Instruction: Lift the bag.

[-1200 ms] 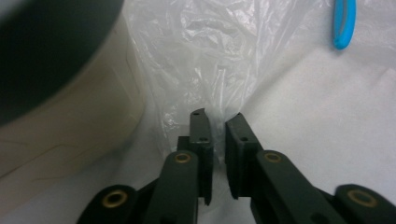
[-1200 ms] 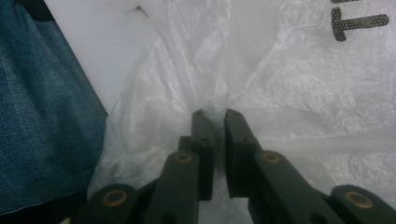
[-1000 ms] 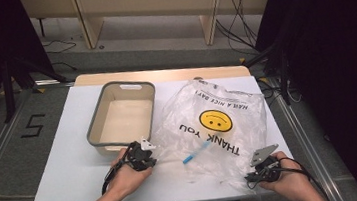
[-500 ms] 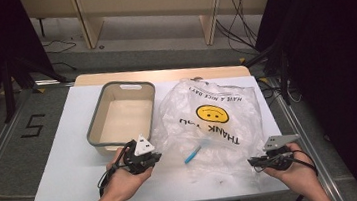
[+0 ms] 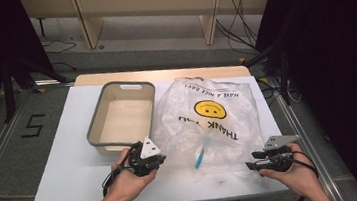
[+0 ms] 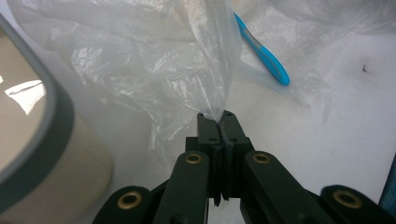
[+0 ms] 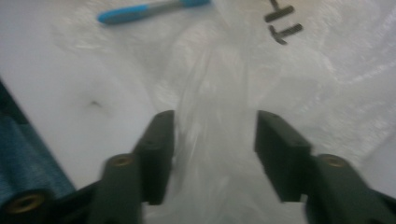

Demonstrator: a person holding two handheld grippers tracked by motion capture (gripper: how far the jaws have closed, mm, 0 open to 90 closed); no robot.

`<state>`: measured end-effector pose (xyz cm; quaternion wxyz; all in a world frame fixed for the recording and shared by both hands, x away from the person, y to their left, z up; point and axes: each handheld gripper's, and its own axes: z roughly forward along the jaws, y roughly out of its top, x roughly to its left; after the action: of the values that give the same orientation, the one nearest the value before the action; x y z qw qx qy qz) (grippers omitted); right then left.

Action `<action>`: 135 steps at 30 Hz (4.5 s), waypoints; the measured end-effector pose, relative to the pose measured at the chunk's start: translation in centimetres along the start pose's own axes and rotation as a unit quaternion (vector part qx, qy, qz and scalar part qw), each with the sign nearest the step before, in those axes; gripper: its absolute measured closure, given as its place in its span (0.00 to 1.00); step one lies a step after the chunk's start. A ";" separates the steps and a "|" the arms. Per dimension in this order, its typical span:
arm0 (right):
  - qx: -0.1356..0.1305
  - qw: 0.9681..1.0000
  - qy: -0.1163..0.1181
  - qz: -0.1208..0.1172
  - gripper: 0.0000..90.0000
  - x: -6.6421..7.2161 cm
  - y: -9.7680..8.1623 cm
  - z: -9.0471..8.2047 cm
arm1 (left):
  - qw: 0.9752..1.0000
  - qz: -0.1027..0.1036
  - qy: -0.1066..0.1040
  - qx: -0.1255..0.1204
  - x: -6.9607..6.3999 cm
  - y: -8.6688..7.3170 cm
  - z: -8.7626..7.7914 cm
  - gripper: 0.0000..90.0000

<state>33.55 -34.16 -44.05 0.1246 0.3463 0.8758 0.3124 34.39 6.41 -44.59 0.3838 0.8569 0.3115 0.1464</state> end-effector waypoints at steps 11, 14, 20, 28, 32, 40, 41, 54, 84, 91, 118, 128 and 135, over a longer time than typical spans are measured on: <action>-0.019 0.998 0.061 -0.025 0.20 2.0 -1.5 -1.7 | 1.000 0.004 -0.002 0.014 -0.1 -0.4 0.6 0.99; 0.004 0.998 0.059 -0.036 0.18 2.3 -2.1 -1.5 | 1.000 0.004 -0.002 0.016 -0.1 -0.5 0.7 0.99; 0.075 0.994 0.043 -0.062 0.27 2.1 -3.5 -0.2 | 1.000 0.006 -0.003 0.020 -0.2 -0.6 0.8 0.99; 0.074 0.995 0.031 -0.056 0.65 1.1 -3.8 0.1 | 1.000 0.009 -0.004 0.024 -0.1 -0.8 0.9 0.99; 0.073 0.996 0.026 -0.048 0.87 0.8 -3.7 0.0 | 0.999 0.020 -0.001 0.028 -0.1 -0.9 1.0 0.99; 0.011 0.999 0.036 -0.017 0.99 0.6 -2.7 -1.6 | 0.999 0.035 0.005 -0.016 -0.2 -0.2 -0.6 0.99; -0.009 0.999 0.038 -0.008 0.99 0.4 -2.6 -2.1 | 0.999 0.034 0.008 -0.029 -0.1 0.0 -1.0 0.99; -0.148 0.988 -0.009 0.037 0.99 -0.7 -1.0 -5.4 | 0.989 0.039 0.042 -0.134 1.1 2.1 -4.1 0.99; -0.212 0.974 -0.048 0.063 0.99 -0.9 -0.3 -6.5 | 0.952 0.053 0.077 -0.293 2.0 5.0 -5.1 0.99; -0.228 0.970 -0.058 0.067 0.99 -1.0 -0.1 -7.2 | 0.945 0.051 0.083 -0.312 2.2 6.2 -5.8 0.99; -0.330 0.933 -0.126 0.068 0.99 -1.5 4.1 -10.1 | 0.934 0.020 0.090 -0.344 3.4 8.3 -6.7 0.99; -0.355 0.923 -0.132 0.064 0.99 -1.5 5.2 -11.0 | 0.929 0.019 0.089 -0.359 3.3 8.9 -7.6 0.99; -0.367 0.918 -0.135 0.068 0.99 -1.6 5.6 -11.8 | 0.926 0.015 0.093 -0.366 3.4 9.4 -8.2 0.99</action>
<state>32.56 -37.53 -31.42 0.3386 0.3736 0.6492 0.5695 36.90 8.44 -32.13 0.6378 0.6439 0.2578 0.3350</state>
